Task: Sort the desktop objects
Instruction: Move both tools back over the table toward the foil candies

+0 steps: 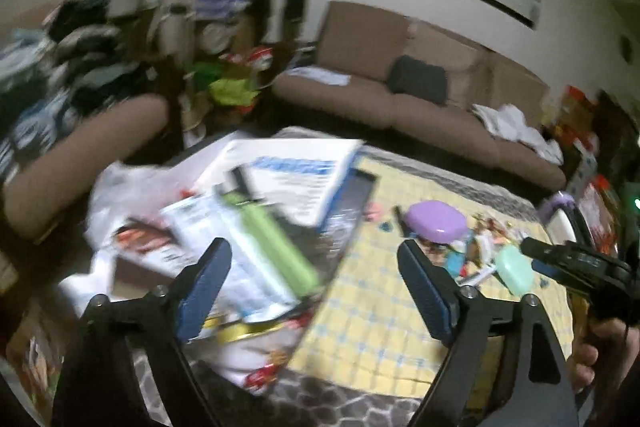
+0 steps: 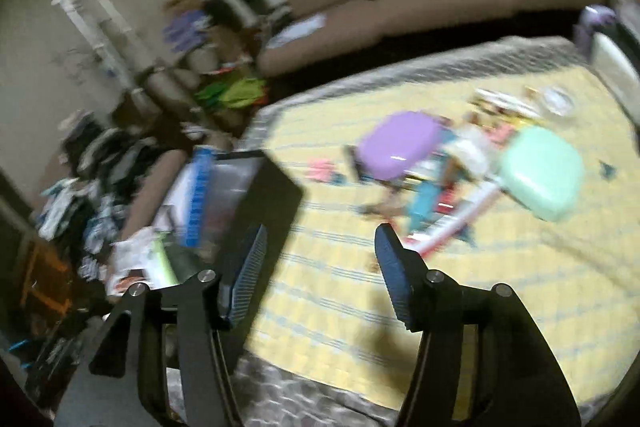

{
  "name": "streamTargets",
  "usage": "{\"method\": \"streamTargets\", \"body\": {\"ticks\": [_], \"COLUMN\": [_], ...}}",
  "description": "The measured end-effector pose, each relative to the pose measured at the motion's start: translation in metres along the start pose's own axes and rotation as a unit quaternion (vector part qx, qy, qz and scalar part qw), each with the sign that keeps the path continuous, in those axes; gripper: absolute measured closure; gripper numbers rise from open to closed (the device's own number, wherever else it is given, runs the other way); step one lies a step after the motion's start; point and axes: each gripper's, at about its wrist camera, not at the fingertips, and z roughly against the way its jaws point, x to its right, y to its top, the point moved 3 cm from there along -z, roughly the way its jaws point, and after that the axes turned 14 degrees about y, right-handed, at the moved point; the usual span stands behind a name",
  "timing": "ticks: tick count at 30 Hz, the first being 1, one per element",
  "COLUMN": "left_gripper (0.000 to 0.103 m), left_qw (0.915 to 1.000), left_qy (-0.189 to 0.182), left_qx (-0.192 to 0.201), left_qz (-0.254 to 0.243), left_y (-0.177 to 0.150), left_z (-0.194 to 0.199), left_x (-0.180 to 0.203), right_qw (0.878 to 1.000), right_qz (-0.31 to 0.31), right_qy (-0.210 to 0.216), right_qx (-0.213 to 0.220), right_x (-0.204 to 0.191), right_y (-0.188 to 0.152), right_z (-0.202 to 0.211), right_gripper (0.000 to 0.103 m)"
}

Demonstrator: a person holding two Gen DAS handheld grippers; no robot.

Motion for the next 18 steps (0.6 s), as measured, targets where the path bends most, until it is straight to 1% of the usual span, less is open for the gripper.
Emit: {"method": "streamTargets", "body": {"ticks": [1,4,7,9,12,14,18], "left_gripper": [0.013,0.011,0.011,0.011,0.011,0.012,0.013], "left_qw": [0.9998,0.9979,0.9941,0.9924,0.9905,0.989,0.9833], "left_qy": [-0.01,-0.034,-0.064,-0.062,-0.051,-0.053,-0.053], "left_qx": [0.002,-0.013,-0.048,-0.057,-0.048,-0.045,-0.052], "left_qz": [-0.015,-0.053,-0.073,-0.09,-0.118,-0.131,-0.166], "left_y": [-0.002,-0.011,-0.027,-0.033,-0.04,-0.046,-0.06], "left_z": [-0.001,-0.01,-0.03,-0.041,-0.054,-0.059,-0.082], "left_x": [0.014,0.051,0.081,0.099,0.122,0.136,0.166], "right_qw": [1.0,0.998,0.995,0.994,0.992,0.992,0.99], "right_qz": [-0.006,-0.036,-0.072,-0.085,-0.093,-0.1,-0.112], "right_qy": [-0.022,-0.058,-0.065,-0.071,-0.082,-0.079,-0.081], "right_qx": [0.0,-0.003,-0.001,-0.005,-0.014,-0.019,-0.029], "right_x": [0.011,0.041,0.067,0.082,0.096,0.105,0.124], "right_y": [0.001,0.002,-0.001,-0.002,-0.006,-0.009,-0.013], "right_z": [0.004,0.015,0.022,0.024,0.024,0.023,0.019], "right_gripper": [0.048,0.048,0.048,0.048,0.049,0.048,0.049]}}
